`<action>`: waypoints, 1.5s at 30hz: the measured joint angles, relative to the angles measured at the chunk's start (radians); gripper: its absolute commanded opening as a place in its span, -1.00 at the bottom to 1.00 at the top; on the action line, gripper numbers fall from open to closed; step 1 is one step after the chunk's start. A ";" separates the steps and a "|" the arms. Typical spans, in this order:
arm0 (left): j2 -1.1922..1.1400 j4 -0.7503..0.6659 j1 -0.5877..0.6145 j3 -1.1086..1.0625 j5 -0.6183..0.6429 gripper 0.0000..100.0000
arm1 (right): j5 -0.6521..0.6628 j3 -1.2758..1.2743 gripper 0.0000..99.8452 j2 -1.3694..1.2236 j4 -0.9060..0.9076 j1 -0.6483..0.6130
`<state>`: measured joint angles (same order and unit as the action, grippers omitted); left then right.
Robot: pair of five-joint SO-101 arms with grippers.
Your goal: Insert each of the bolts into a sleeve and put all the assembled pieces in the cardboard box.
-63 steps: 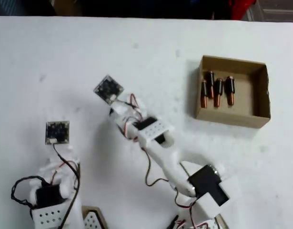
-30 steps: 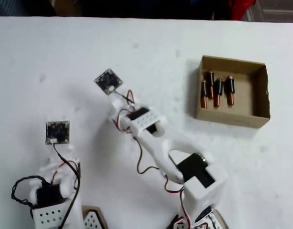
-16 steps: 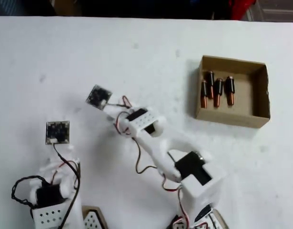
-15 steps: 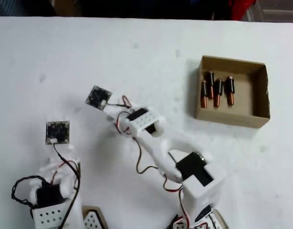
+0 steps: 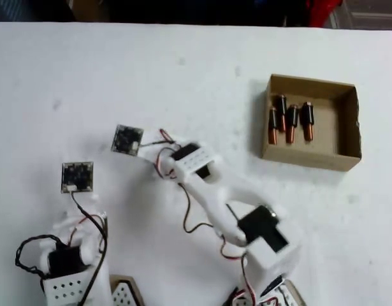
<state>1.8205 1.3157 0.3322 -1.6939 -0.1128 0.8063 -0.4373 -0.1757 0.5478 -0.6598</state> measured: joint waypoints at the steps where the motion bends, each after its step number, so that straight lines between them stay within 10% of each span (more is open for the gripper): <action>1: 0.000 0.000 0.000 0.000 0.000 -0.95 | 0.000 0.000 -0.75 0.021 0.011 0.000; 30: 0.000 0.000 0.000 0.000 0.000 -0.95 | 0.316 0.123 -0.66 -0.146 0.026 -0.012; 45: 0.000 0.000 0.000 0.000 0.000 -0.95 | 0.316 0.180 -0.95 -0.203 0.017 -0.015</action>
<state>1.8205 1.3157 0.3322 -1.6939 -0.1128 1.1224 -0.2578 -0.3782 0.5646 -0.6751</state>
